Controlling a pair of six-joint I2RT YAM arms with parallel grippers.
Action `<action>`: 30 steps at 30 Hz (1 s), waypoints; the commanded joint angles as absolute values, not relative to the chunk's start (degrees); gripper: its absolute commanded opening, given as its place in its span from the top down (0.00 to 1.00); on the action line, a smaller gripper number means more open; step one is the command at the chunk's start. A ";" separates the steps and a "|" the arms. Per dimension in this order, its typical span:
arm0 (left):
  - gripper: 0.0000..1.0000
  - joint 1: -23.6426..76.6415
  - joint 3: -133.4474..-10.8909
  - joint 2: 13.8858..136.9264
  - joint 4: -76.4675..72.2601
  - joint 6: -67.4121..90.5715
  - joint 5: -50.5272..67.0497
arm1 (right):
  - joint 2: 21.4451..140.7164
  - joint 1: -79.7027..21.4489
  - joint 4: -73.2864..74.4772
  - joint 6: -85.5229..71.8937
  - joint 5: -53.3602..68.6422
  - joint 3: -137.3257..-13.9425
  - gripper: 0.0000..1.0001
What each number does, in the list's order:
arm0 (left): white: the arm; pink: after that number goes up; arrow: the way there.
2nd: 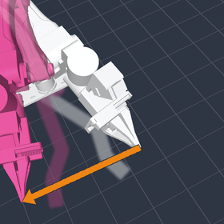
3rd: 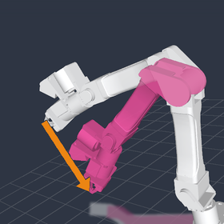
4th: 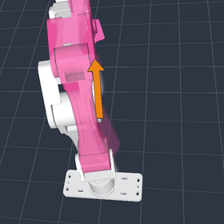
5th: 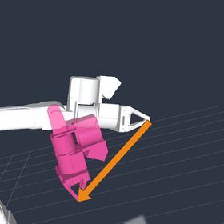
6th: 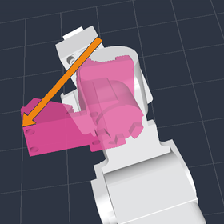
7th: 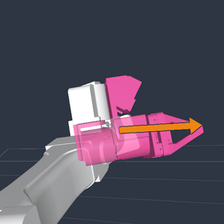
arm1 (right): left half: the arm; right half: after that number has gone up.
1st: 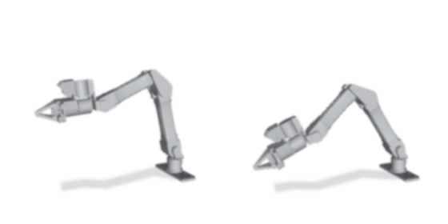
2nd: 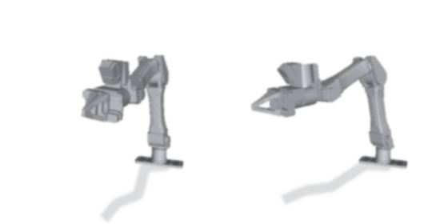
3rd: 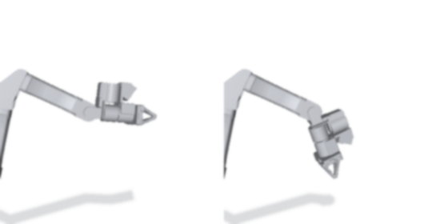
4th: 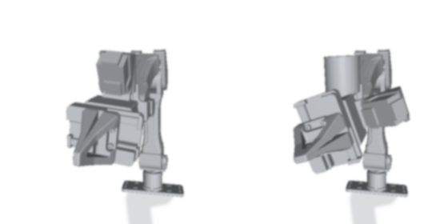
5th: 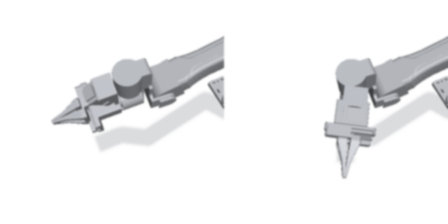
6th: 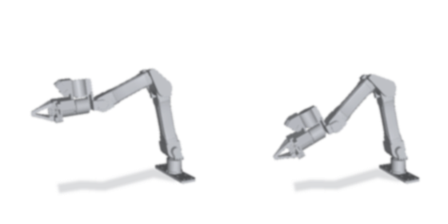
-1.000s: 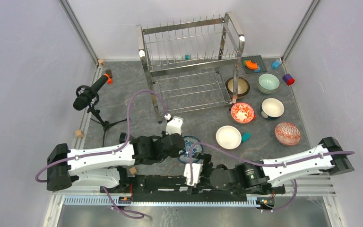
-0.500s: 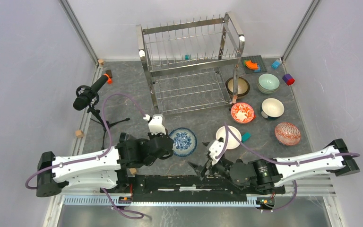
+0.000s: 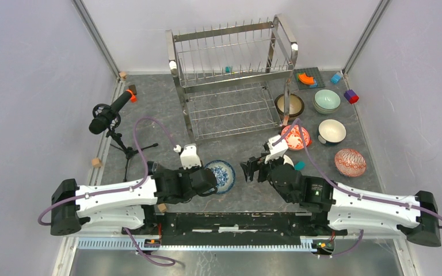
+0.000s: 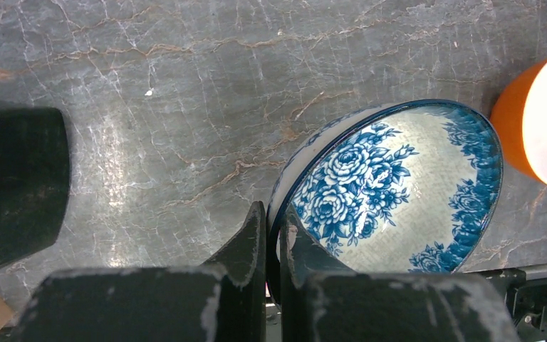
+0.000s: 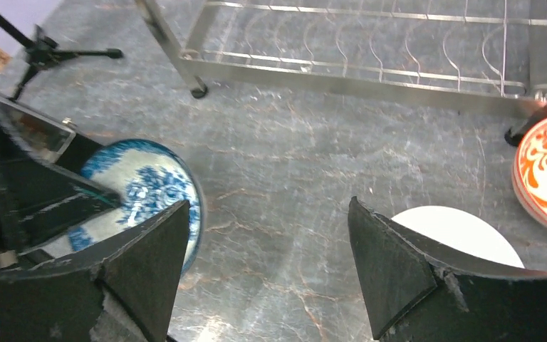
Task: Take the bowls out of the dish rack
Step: Place the bowl at the center of the board.
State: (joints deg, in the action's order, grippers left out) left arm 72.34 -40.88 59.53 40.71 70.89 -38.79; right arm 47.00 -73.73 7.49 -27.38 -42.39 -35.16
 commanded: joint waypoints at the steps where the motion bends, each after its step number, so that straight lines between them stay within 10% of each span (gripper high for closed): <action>1: 0.98 72.08 -43.27 60.46 39.55 79.06 -39.79 | 47.59 -69.86 4.00 -32.44 -33.92 -31.29 0.17; 30: 0.98 72.11 -43.50 62.92 39.45 83.95 -38.50 | 67.00 -66.00 -1.49 -35.22 -20.22 -36.06 0.50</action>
State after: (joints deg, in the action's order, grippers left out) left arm 72.34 -41.43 63.96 41.08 80.27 -36.88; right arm 66.24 -66.81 1.96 -34.02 -21.82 -33.91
